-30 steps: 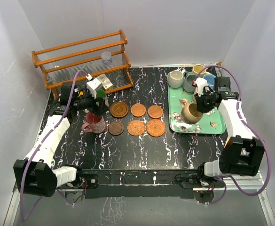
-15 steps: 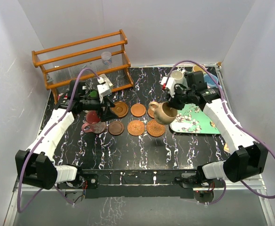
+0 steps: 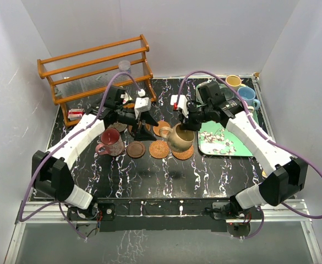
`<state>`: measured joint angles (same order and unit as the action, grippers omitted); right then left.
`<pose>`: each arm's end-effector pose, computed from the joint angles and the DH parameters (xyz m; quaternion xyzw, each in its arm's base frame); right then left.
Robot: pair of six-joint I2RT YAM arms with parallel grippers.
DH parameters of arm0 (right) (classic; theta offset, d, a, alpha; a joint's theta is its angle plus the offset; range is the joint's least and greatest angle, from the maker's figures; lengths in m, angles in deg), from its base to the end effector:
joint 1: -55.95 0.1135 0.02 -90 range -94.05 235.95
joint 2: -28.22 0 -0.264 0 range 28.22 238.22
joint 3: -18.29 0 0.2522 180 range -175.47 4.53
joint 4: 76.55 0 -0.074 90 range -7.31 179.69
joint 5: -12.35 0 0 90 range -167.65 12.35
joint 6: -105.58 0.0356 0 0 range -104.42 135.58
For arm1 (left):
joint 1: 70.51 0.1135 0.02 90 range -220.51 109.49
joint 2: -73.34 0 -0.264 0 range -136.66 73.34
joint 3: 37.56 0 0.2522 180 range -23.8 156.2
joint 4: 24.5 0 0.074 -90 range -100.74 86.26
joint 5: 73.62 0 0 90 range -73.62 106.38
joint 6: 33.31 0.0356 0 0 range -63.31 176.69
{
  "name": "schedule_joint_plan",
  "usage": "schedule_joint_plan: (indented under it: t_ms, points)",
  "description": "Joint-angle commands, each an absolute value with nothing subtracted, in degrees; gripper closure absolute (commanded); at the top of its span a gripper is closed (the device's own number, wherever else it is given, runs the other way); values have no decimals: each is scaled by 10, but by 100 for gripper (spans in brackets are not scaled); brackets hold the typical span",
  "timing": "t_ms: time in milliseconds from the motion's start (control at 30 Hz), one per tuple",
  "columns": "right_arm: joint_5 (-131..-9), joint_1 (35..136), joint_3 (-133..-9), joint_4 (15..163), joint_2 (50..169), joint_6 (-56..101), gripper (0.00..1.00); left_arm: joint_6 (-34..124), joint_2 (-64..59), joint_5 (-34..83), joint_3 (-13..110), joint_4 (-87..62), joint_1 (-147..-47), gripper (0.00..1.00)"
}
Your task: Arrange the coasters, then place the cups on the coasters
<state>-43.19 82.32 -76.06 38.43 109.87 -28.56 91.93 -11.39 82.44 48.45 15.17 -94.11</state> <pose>0.2517 0.1472 0.3483 -0.5999 0.6829 0.2293 0.3480 0.2777 -0.1568 0.3271 0.5774 0.5409 -0.4512 0.4128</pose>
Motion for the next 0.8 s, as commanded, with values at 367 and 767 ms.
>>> schedule_joint_plan:
  t_ms: [367, 767]
  points:
    - [-398, 839, -768, 435, 1071, -271, 100, 822, -161, 874, 508, 33, -1016, 72]
    - [-457, 820, -747, 496, 1081, -130, 72, 839, -135, 746, 511, 46, -1010, 100]
